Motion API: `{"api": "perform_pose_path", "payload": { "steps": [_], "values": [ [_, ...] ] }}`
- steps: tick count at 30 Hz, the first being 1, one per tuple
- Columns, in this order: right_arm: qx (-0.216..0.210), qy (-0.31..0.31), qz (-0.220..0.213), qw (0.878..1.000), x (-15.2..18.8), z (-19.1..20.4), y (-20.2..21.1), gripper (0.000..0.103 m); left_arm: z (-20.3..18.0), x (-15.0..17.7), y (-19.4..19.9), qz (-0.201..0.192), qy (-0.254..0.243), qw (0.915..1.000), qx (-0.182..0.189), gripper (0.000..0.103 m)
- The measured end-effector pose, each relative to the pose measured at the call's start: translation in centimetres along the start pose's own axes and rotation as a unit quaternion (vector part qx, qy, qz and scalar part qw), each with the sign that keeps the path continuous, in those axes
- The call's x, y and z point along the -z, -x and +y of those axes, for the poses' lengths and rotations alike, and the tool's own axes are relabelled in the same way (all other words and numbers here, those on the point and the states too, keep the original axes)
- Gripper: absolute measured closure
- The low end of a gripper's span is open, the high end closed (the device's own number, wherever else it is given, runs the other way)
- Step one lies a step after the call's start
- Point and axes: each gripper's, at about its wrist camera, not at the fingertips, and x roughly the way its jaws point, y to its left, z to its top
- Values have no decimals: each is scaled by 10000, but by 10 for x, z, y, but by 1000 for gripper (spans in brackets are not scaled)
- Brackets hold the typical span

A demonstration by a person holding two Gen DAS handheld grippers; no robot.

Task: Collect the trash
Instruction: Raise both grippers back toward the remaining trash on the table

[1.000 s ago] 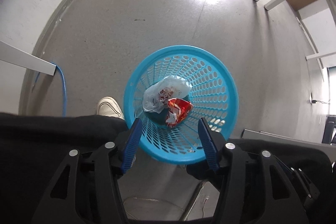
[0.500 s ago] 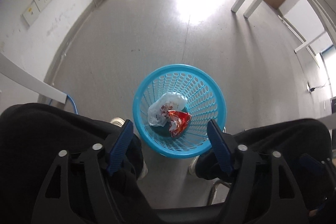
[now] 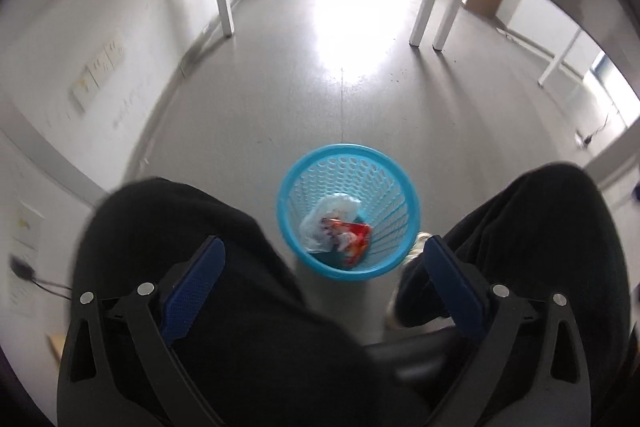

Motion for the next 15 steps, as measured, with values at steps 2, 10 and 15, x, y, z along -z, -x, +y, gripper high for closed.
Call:
{"api": "perform_pose_path", "payload": {
  "steps": [2,10,15],
  "values": [
    [24,101,-200,9997,-4,4,21,8,4,0,15,-202,-13,9998,-59,6],
    [-220,231,-867,9957,-29,6,80,8,8,-10,76,-988,-310,9945,125,6],
    [-133,531,-1252,9906,-55,6,106,8,16,-25,121,-1591,-522,9855,287,6]
  ]
}}
